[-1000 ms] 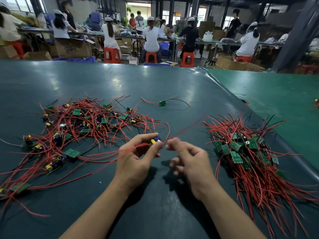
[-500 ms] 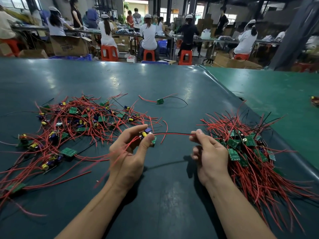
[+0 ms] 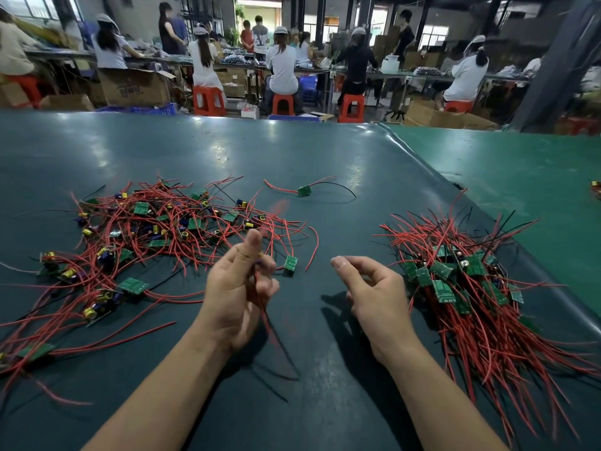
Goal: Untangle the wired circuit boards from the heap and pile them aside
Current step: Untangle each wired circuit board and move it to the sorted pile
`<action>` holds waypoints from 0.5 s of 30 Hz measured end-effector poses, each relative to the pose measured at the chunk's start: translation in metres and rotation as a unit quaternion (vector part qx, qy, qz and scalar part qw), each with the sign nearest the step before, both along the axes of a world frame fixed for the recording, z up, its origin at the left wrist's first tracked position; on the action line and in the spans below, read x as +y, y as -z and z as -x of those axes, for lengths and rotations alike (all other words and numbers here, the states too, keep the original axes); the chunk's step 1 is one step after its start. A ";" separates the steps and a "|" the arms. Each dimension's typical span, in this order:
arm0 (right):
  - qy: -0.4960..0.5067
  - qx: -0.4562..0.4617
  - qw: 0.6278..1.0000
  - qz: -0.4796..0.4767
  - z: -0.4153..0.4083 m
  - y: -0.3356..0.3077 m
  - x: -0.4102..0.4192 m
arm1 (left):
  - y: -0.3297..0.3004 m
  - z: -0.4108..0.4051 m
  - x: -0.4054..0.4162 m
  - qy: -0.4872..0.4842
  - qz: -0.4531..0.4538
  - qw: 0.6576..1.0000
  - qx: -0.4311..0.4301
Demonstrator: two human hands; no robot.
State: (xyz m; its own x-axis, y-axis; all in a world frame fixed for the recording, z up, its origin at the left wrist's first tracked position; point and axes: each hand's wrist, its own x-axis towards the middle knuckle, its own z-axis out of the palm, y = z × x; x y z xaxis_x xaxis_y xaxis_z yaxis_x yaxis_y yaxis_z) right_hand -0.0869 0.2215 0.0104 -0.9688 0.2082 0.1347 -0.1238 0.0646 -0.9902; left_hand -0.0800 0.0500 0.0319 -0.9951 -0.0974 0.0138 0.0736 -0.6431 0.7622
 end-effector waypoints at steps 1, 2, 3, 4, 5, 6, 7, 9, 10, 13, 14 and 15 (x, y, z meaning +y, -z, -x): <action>-0.025 -0.002 1.000 0.013 -0.002 -0.001 0.000 | 0.002 -0.001 0.002 0.021 0.022 1.000 0.001; -0.066 -0.011 0.997 0.038 -0.004 -0.003 -0.002 | 0.004 -0.002 0.005 0.036 0.050 0.998 0.004; -0.112 -0.019 0.991 0.063 -0.007 -0.004 -0.005 | 0.006 -0.002 0.008 0.049 0.087 0.995 0.006; -0.150 -0.026 0.985 0.080 -0.010 -0.005 -0.008 | 0.008 -0.004 0.010 0.063 0.128 0.990 0.010; -0.170 -0.029 0.981 0.084 -0.011 -0.004 -0.010 | 0.010 -0.005 0.012 0.078 0.164 0.983 0.016; -0.172 -0.028 0.981 0.080 -0.012 -0.004 -0.011 | 0.012 -0.006 0.013 0.094 0.190 0.977 0.020; -0.163 -0.028 0.983 0.074 -0.011 -0.003 -0.012 | 0.014 -0.007 0.014 0.111 0.208 0.972 0.024; -0.140 -0.034 0.987 0.077 -0.009 -0.002 -0.013 | 0.016 -0.009 0.015 0.143 0.246 0.958 0.037; -0.136 -0.041 0.986 0.091 -0.009 -0.002 -0.012 | 0.016 -0.009 0.015 0.157 0.265 0.950 0.046; -0.141 -0.059 0.980 0.127 -0.007 -0.003 -0.009 | 0.016 -0.010 0.013 0.189 0.268 0.943 0.060; -0.142 -0.062 0.979 0.135 -0.007 -0.003 -0.007 | 0.015 -0.010 0.012 0.193 0.258 0.945 0.057; -0.144 -0.066 0.977 0.141 -0.007 -0.003 -0.007 | 0.016 -0.010 0.011 0.190 0.253 0.947 0.054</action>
